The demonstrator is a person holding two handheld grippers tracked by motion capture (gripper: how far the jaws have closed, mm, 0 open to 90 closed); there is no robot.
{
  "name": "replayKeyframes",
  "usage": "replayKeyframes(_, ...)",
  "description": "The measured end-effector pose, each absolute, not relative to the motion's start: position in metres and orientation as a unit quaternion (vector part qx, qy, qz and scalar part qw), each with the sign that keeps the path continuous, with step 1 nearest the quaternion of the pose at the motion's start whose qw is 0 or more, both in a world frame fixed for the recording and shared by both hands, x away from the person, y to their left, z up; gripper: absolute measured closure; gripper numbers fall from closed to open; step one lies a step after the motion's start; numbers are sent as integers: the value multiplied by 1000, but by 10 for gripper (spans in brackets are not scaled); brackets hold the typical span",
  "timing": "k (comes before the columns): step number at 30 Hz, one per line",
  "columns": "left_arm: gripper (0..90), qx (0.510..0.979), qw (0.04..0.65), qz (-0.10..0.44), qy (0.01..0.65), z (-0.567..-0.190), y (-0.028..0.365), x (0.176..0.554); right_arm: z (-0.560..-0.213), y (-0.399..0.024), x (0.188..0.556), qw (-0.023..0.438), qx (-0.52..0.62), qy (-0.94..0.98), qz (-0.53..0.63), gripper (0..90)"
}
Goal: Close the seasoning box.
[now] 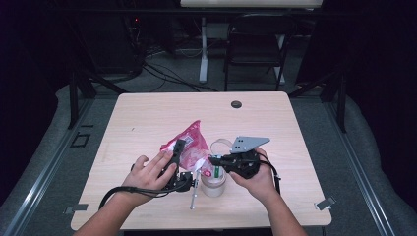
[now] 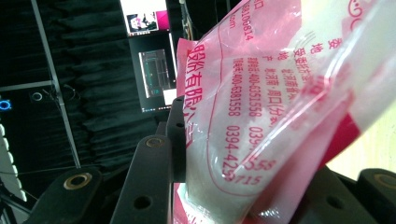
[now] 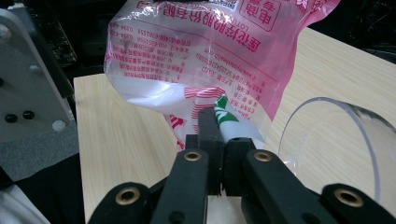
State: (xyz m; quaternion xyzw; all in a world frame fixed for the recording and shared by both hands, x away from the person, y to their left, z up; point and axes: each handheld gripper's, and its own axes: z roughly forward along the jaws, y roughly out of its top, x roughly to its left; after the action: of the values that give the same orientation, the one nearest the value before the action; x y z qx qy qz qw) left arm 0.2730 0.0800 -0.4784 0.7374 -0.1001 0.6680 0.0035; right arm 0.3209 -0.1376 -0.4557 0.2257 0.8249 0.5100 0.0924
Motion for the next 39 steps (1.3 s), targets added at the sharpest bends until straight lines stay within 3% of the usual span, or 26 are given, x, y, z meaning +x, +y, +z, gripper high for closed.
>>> replayKeyframes(13, 696, 734, 1, 671, -101, -480, 81, 273, -457, -135, 320, 91, 225, 825, 510, 895)
replayKeyframes(39, 702, 768, 44, 639, -12, -486, 91, 274, -455, -131, 316, 103, 219, 821, 517, 894)
